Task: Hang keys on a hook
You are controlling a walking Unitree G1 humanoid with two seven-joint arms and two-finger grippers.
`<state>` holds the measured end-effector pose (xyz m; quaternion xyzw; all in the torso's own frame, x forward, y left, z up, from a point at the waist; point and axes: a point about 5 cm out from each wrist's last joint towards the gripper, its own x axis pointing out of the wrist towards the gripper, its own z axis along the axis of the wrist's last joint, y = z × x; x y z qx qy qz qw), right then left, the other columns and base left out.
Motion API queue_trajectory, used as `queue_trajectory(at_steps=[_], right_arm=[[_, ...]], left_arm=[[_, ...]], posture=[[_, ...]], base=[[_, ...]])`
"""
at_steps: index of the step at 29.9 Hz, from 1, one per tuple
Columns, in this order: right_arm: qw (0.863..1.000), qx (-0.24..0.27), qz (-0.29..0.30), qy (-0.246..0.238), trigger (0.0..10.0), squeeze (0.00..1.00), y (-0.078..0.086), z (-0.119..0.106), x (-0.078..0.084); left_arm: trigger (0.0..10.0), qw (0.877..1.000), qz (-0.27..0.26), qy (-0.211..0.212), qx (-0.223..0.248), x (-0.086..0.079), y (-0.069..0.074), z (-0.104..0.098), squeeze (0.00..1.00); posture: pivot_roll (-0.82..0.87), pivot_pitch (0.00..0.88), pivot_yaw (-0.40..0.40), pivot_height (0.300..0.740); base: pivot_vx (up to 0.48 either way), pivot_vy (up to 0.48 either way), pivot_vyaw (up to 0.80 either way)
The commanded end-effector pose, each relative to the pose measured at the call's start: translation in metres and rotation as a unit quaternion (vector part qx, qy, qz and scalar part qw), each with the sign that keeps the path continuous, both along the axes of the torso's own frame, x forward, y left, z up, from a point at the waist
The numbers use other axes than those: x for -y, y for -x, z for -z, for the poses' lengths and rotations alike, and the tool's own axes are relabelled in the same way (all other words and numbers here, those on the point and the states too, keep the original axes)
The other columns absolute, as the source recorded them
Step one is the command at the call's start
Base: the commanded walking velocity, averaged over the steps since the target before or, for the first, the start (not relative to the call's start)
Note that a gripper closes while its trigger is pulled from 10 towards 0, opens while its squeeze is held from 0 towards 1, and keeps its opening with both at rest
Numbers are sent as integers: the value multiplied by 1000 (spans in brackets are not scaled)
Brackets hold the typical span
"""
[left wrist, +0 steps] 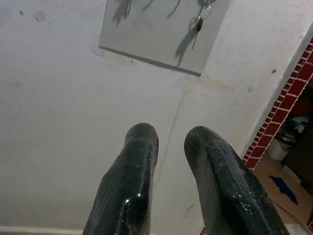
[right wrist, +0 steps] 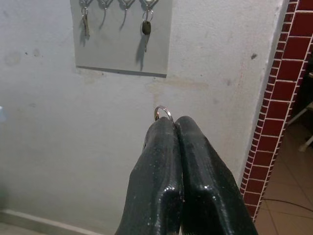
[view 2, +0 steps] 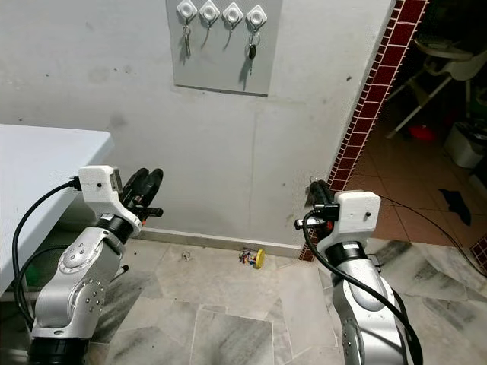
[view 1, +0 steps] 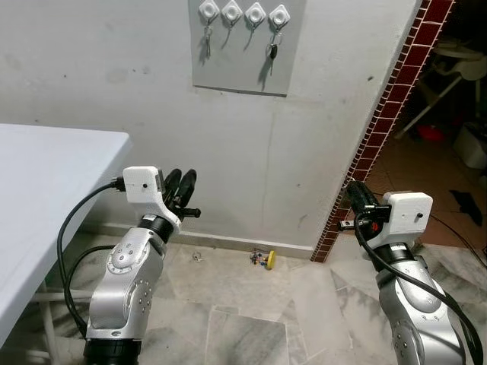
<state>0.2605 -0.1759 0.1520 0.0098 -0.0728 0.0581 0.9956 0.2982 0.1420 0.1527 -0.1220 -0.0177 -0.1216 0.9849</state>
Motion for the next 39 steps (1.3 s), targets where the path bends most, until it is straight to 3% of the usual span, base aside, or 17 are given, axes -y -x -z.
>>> queue_trajectory(at_steps=[1,18,39], right_arm=[[1000,8,-3,-4,10000,0,1,-5,-3],[1000,10,3,-7,10000,0,-1,-5,-3],[1000,4,4,1,10000,0,-1,-3,-4]], left_arm=[[10000,1000,2,-5,0,-1,-2,-2,0],[10000,1000,-1,-5,-3,-2,-2,-4,0],[10000,1000,-2,-10,-2,-2,-5,-6,0]], posture=[[-111,12,-33,740],[-104,27,-33,740],[-104,35,-31,740]], base=[[251,0,0],[329,0,0],[324,243,0]])
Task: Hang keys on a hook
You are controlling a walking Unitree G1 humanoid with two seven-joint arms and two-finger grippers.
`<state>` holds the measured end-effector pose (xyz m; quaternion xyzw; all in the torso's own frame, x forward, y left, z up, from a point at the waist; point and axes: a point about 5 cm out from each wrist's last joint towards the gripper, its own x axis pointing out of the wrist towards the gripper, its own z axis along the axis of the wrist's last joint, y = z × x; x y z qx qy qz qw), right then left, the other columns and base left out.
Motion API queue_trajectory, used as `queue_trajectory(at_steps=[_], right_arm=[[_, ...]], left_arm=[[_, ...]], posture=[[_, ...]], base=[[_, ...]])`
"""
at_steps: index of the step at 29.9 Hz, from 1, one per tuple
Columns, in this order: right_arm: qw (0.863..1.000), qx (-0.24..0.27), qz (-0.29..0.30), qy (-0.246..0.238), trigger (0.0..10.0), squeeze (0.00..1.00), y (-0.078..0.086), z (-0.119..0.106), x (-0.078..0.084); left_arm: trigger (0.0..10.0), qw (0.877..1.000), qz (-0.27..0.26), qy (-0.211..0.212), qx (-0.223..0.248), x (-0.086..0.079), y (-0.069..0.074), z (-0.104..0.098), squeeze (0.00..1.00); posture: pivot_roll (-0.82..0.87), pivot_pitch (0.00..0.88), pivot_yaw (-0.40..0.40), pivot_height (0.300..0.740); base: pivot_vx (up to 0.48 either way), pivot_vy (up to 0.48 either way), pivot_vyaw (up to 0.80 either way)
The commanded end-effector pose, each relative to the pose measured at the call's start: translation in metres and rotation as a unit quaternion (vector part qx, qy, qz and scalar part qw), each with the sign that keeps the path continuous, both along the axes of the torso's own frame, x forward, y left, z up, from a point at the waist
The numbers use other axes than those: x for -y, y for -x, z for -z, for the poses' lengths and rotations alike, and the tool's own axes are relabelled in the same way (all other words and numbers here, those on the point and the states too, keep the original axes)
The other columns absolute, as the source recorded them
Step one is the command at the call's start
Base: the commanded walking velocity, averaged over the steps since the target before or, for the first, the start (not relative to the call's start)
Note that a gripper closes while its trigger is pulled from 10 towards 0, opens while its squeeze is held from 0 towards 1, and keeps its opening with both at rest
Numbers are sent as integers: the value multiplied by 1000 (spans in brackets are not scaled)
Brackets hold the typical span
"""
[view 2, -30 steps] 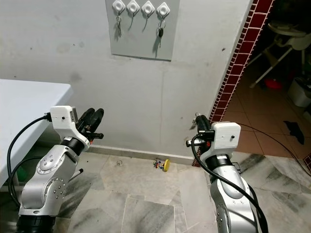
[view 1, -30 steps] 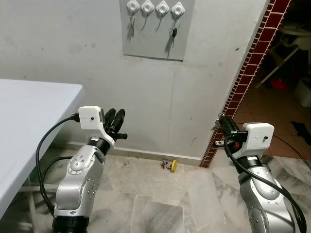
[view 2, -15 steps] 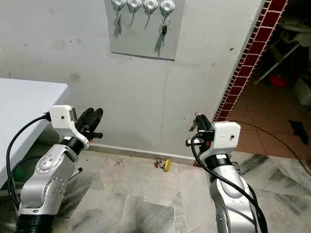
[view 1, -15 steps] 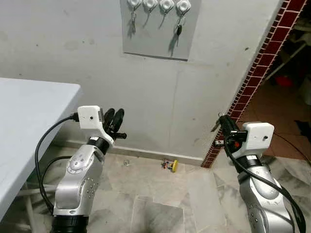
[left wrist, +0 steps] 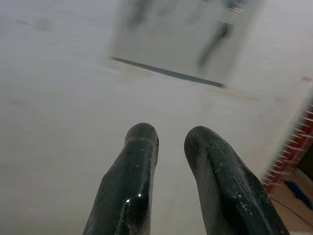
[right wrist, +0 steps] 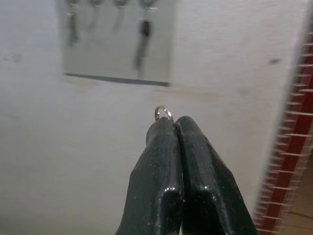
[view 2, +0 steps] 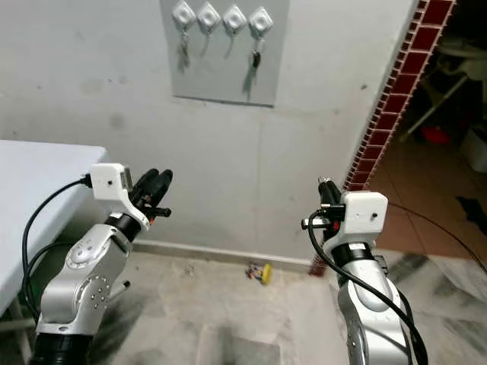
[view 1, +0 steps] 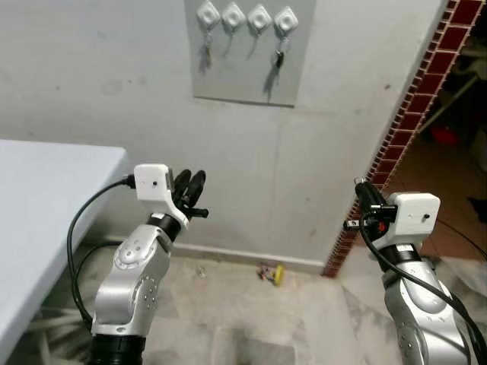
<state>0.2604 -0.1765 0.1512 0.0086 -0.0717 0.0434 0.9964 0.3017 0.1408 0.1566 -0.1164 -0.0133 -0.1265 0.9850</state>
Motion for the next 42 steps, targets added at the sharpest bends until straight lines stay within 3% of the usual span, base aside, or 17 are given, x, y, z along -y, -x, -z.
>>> queue_trajectory(at_steps=[1,10,31,42], right_arm=[[1000,5,-12,0,10000,0,-1,-3,-5],[1000,6,-16,6,10000,0,-1,-4,-5],[1000,5,-19,4,10000,0,-1,-4,-8],[1000,4,-23,4,10000,0,-2,-4,-8]], left_arm=[[10000,1000,-8,-4,1,-3,-1,-2,0],[10000,1000,-5,-7,4,-2,-1,-3,0],[10000,998,6,-53,16,2,-2,-5,0],[10000,999,4,-46,13,5,-1,-3,0]], posture=[[-104,38,-31,740],[-104,37,-33,740],[-102,39,-31,740],[-101,39,-35,740]], base=[[322,240,0],[325,242,0],[466,0,0],[412,0,0]])
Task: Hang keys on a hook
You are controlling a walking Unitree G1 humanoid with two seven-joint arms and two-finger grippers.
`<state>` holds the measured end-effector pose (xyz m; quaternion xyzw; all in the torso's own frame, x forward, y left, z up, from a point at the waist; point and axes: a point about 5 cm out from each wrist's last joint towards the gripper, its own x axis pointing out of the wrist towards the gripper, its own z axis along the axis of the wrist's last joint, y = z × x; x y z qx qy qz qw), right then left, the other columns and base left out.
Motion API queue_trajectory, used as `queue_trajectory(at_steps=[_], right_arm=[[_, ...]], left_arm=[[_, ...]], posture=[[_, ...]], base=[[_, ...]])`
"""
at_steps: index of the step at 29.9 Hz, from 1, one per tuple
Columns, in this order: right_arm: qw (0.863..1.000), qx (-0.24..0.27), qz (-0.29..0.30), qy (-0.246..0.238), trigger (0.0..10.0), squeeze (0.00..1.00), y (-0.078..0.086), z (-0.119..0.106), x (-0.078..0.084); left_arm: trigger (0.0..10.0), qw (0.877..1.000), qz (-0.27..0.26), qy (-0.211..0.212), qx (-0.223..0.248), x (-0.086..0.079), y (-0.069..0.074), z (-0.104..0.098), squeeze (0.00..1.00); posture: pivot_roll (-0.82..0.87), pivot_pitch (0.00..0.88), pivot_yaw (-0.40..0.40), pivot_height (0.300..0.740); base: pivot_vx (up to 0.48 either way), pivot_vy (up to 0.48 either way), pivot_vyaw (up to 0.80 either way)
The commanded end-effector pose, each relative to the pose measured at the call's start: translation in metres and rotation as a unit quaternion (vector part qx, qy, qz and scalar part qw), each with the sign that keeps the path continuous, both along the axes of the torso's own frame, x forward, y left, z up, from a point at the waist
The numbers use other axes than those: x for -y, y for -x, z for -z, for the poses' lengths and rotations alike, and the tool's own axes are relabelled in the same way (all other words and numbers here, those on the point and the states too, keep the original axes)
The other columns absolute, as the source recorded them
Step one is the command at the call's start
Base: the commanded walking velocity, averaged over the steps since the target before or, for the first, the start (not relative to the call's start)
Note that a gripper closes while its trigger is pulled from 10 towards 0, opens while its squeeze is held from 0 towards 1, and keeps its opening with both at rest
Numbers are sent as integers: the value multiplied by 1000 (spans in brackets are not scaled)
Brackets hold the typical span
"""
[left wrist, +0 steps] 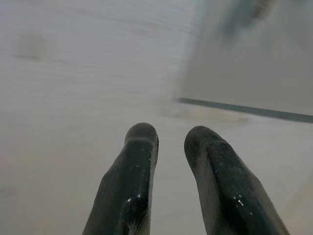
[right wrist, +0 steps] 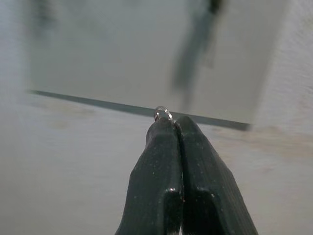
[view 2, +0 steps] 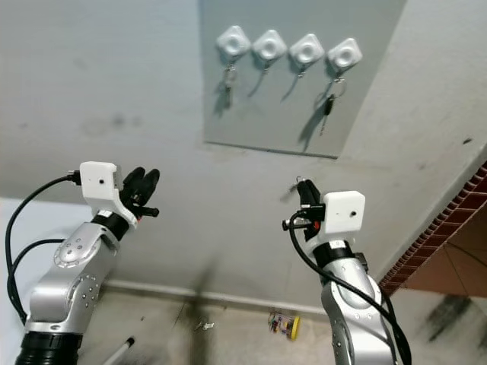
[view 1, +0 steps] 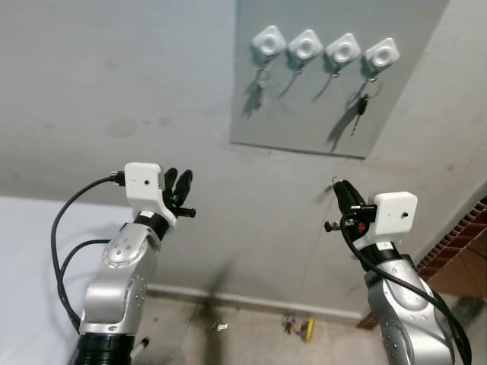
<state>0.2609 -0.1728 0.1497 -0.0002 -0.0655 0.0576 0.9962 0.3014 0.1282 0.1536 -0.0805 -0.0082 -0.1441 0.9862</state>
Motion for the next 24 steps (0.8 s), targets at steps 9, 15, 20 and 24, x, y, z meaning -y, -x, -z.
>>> queue_trajectory(at_steps=[9,15,20,24], right_arm=[[1000,3,-23,-11,10000,0,-1,-3,-6],[998,11,-66,-17,10000,0,-2,-10,-15],[991,36,-130,-19,10000,0,-4,-28,-26],[985,66,-161,-24,10000,0,-8,-47,-34]], left_arm=[[10000,995,56,-29,78,8,7,-24,0],[10000,987,125,-37,98,23,13,-35,0],[10000,980,156,-33,120,30,14,-48,0],[10000,975,168,-40,141,33,13,-58,0]], posture=[[-101,40,-38,740],[-104,41,-39,740],[-111,46,-35,740],[-110,45,-37,740]], base=[[0,0,0],[0,0,0],[0,0,0],[0,0,0]])
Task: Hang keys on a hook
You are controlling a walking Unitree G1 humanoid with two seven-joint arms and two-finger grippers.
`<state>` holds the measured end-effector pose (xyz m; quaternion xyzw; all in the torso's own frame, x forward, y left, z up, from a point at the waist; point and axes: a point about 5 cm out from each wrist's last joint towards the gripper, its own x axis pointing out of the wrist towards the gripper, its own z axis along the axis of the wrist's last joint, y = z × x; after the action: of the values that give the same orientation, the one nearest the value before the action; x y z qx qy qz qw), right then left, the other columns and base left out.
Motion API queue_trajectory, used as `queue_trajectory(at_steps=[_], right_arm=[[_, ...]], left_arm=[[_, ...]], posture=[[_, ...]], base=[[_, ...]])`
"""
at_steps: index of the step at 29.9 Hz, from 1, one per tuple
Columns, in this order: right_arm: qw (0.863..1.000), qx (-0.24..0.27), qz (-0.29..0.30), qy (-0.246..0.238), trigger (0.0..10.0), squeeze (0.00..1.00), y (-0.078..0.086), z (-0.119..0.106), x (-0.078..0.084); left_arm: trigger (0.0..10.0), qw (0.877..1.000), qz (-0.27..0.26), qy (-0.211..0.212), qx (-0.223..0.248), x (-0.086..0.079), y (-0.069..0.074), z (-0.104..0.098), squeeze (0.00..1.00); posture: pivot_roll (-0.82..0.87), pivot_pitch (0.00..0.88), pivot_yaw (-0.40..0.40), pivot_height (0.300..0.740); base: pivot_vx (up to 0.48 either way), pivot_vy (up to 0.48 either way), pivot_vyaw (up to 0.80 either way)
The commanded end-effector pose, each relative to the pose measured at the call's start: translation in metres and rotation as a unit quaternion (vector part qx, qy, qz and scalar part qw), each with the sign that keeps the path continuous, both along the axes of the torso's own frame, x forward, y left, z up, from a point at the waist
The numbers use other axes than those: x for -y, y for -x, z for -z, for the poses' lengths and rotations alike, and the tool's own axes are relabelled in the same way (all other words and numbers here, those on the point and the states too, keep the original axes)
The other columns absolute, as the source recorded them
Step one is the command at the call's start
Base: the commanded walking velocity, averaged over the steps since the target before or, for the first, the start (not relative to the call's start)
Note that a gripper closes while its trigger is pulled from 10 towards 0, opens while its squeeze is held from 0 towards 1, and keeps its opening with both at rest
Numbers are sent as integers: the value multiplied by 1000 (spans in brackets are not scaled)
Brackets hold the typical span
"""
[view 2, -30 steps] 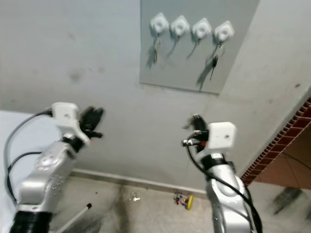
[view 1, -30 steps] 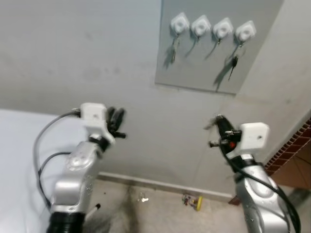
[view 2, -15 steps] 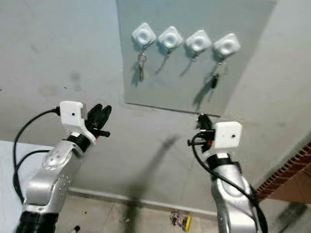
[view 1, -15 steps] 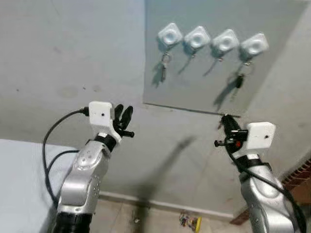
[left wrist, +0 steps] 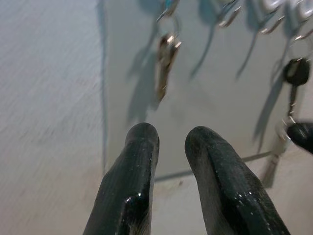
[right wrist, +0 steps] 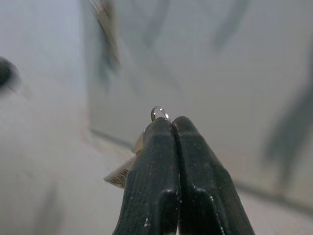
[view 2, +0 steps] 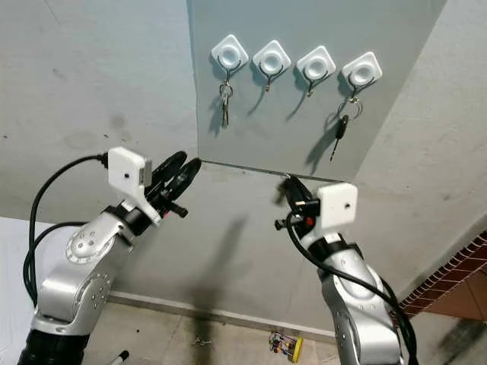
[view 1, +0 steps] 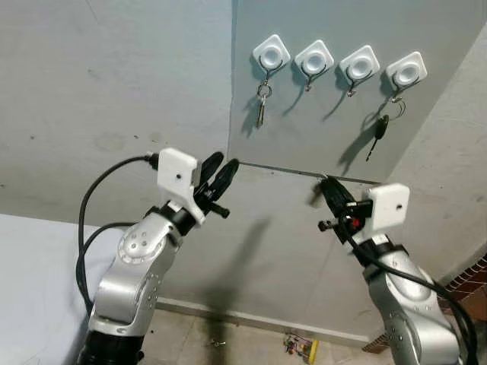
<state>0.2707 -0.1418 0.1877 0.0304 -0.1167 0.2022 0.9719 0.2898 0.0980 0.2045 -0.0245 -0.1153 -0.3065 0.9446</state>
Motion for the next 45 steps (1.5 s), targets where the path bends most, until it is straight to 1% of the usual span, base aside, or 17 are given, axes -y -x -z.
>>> queue_trajectory(at_steps=[1,4,5,8,12,15,18,29,30,34,35,40,42,43,45], right_arm=[[999,28,-33,-8,10000,0,1,-18,-8],[997,40,-57,-14,10000,0,1,-26,-13],[996,56,-69,-24,10000,0,-1,-35,-18],[994,69,-78,-31,10000,0,-3,-44,-23],[993,74,-83,-33,10000,0,-5,-48,-25],[991,85,-89,-42,10000,0,-8,-56,-28],[990,91,-91,-57,10000,0,-12,-62,-29],[989,94,-74,-83,10000,0,-24,-69,-28],[989,89,-71,-96,10000,0,-26,-69,-27],[988,84,-69,-109,10000,0,-28,-69,-26],[987,81,-67,-120,10000,0,-29,-69,-25],[979,71,-68,-180,10000,0,-34,-73,-21],[976,69,-67,-197,10000,0,-35,-75,-20],[976,69,-67,-197,10000,0,-35,-75,-20],[971,62,-72,-219,10000,0,-39,-77,-20]], left_arm=[[10000,1000,17,1,21,4,0,-12,0],[10000,999,21,9,29,4,0,-19,0],[10000,999,24,19,29,3,1,-22,0],[10000,999,30,28,29,4,2,-26,0],[10000,998,37,26,32,7,3,-27,0],[10000,998,48,22,39,11,5,-30,0],[10000,997,58,24,42,14,6,-33,0],[10000,994,87,24,55,23,7,-42,0],[10000,994,90,23,56,25,8,-42,0],[10000,994,92,23,56,26,8,-42,0],[10000,994,94,23,56,26,8,-43,0],[10000,994,94,23,56,27,8,-42,0],[10000,994,93,23,55,26,8,-42,0],[10000,994,93,23,55,26,8,-42,0],[10000,994,91,26,55,26,8,-43,0]], posture=[[-110,44,-39,740],[-107,43,-38,740],[-105,42,-40,740],[-103,42,-38,740],[-95,37,-42,740],[-90,35,-41,740],[-85,31,-41,740],[-85,20,-29,740],[-83,17,-25,740],[-83,16,-22,740],[-83,16,-23,740],[-78,19,-22,740],[-75,21,-24,740],[-75,21,-24,740],[-75,21,-24,740]], base=[[0,0,0],[0,0,0],[0,0,0],[0,0,0],[0,0,0],[0,0,0],[0,0,0],[0,0,0],[0,0,0],[0,0,0],[0,0,0],[0,0,0],[0,0,0],[0,0,0],[0,0,0]])
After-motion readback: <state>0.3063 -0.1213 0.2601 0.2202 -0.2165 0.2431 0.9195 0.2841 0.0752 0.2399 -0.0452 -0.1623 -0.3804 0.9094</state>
